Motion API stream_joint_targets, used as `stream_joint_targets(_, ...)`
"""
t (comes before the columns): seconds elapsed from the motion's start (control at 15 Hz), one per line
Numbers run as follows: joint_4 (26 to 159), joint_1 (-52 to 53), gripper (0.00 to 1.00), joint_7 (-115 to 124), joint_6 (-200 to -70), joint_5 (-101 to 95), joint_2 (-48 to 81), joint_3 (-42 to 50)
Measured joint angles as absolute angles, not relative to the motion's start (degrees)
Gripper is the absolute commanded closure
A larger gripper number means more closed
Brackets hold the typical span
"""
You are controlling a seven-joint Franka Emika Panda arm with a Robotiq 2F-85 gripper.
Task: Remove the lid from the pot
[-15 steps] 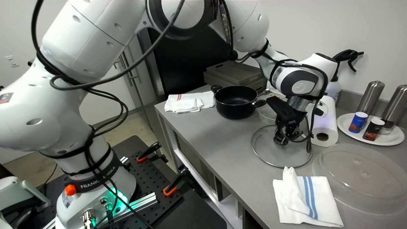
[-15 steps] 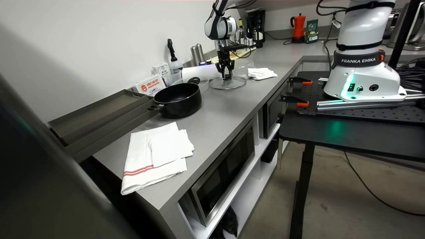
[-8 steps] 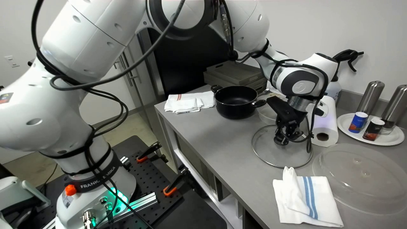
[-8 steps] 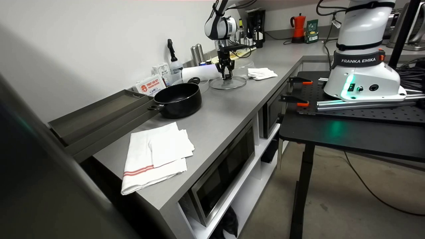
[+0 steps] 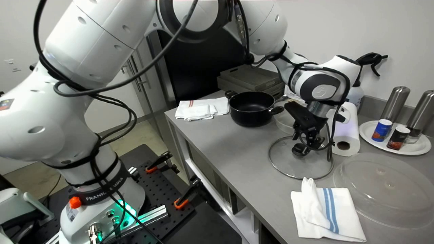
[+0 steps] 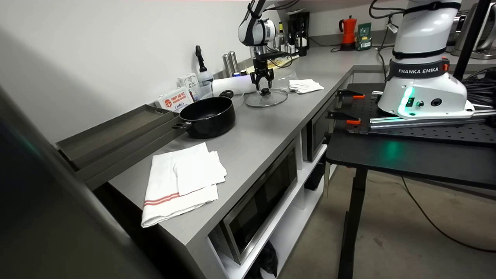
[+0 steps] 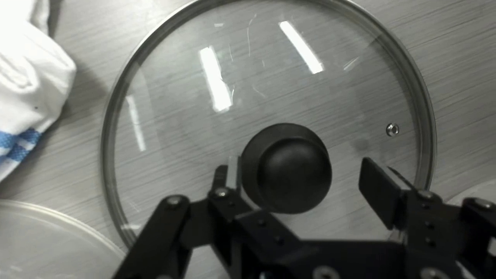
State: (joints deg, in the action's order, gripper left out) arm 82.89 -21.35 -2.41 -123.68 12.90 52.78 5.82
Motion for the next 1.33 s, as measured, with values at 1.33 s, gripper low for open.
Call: stream_joint_targets(1.33, 93.06, -18.85, 0.0, -7.82, -126.64, 12.53, 38.35, 3.67)
